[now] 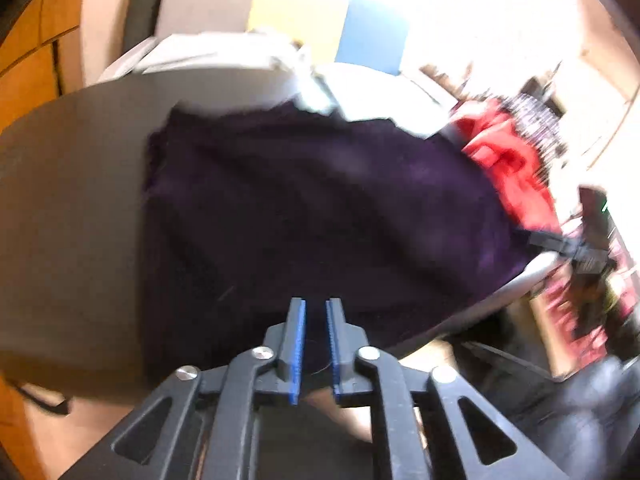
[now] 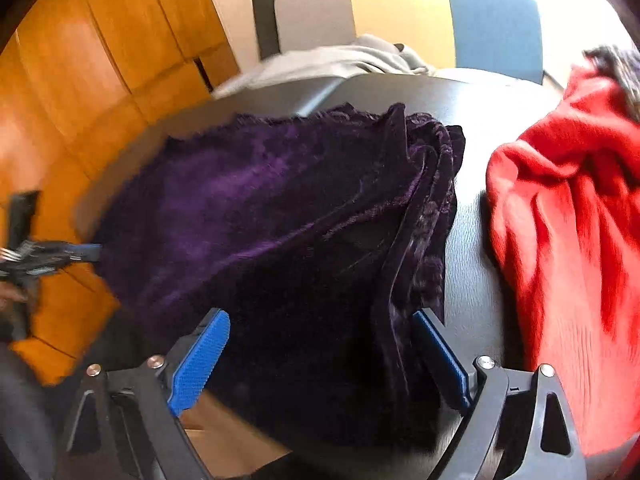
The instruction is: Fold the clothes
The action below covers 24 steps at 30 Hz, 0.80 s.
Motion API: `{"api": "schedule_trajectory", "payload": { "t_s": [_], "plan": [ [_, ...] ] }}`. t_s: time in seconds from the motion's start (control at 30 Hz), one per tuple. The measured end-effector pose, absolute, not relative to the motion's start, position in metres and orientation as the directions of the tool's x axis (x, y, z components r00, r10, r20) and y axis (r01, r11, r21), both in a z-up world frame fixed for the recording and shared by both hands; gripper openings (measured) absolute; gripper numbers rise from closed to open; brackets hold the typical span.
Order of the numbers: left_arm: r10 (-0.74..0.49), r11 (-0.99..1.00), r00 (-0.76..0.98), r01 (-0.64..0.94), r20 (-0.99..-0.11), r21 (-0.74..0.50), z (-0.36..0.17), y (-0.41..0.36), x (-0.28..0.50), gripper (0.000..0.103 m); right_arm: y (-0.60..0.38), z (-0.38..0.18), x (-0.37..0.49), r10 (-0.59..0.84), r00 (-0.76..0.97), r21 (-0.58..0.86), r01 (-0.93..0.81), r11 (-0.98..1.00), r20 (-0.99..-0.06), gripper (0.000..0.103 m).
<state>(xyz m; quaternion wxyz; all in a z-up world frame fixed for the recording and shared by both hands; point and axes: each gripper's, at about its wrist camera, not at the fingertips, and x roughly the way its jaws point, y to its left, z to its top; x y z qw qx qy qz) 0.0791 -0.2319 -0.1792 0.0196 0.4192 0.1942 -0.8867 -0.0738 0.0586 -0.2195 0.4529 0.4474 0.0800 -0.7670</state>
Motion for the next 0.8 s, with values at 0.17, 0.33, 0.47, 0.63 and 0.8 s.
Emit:
{"api": "schedule_trajectory", "payload": {
  "t_s": [0.17,0.33,0.47,0.63,0.8],
  "plan": [
    [0.255,-0.918,-0.687,0.048,-0.680,-0.393,-0.163,-0.196,0.014,0.018,0.107,-0.219,-0.075,-0.675,-0.098,0.415,0.721,-0.555,-0.732,0.095],
    [0.306,-0.943,-0.630,-0.095,-0.714,-0.320,-0.173,-0.136,-0.051,0.019,0.130,-0.234,-0.083,-0.742,-0.051,0.542,0.650,-0.532,-0.668,0.095],
    [0.343,-0.937,-0.586,-0.163,-0.735,-0.308,-0.185,-0.105,-0.081,0.019,0.116,-0.240,-0.096,-0.784,-0.024,0.584,0.653,-0.482,-0.620,0.095],
    [0.375,-0.927,-0.549,-0.230,-0.747,-0.296,-0.192,-0.080,-0.104,0.019,0.093,-0.242,-0.116,-0.811,0.120,0.650,0.669,-0.360,-0.573,0.096],
    [0.359,-0.930,-0.473,-0.254,-0.805,-0.266,-0.213,-0.070,-0.116,0.019,0.077,-0.249,-0.127,-0.760,0.407,0.769,0.612,-0.185,-0.507,0.096]
  ]
}}
